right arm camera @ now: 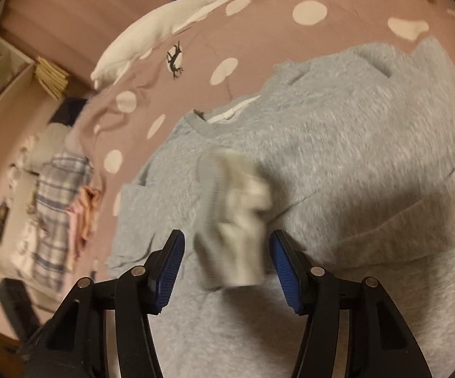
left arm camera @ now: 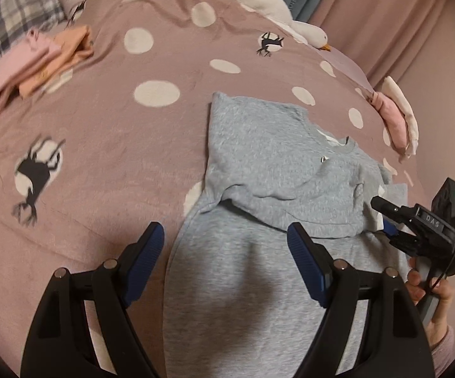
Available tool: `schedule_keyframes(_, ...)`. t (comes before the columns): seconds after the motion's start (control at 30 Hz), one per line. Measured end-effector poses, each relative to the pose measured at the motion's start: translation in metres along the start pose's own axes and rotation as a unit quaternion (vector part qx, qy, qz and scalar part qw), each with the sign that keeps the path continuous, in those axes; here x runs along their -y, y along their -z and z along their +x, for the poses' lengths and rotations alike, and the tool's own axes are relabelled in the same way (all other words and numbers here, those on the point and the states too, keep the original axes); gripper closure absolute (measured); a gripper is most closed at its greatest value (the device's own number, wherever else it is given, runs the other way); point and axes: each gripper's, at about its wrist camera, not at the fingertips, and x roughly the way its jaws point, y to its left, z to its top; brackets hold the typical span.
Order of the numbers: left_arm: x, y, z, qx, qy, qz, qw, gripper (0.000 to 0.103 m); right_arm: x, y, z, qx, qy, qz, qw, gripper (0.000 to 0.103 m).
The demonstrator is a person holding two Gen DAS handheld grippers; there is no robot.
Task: Fold small clothes
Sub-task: 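Regrasp the folded sleeve cuff with the right tool and reposition it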
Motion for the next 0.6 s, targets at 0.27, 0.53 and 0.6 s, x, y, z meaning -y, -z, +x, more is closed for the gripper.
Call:
schedule_keyframes(0.27, -0.011, -0.003, -0.011, 0.007, 0.037, -0.04, 0.9985, 0.023, -0.064, -0.021, 0.013, -0.017, 0.04, -0.102, 0.994, 0.09)
schedule_keyframes(0.53, -0.008, -0.007, -0.015, 0.007, 0.037, -0.05, 0.998, 0.023, -0.133, -0.044, -0.03, 0.04, -0.054, -0.169, 0.983, 0.091)
schedule_keyframes(0.6, -0.007, -0.008, -0.014, 0.008, 0.035, -0.05, 0.9981, 0.023, -0.109, -0.045, -0.029, 0.041, -0.03, -0.159, 0.986, 0.091)
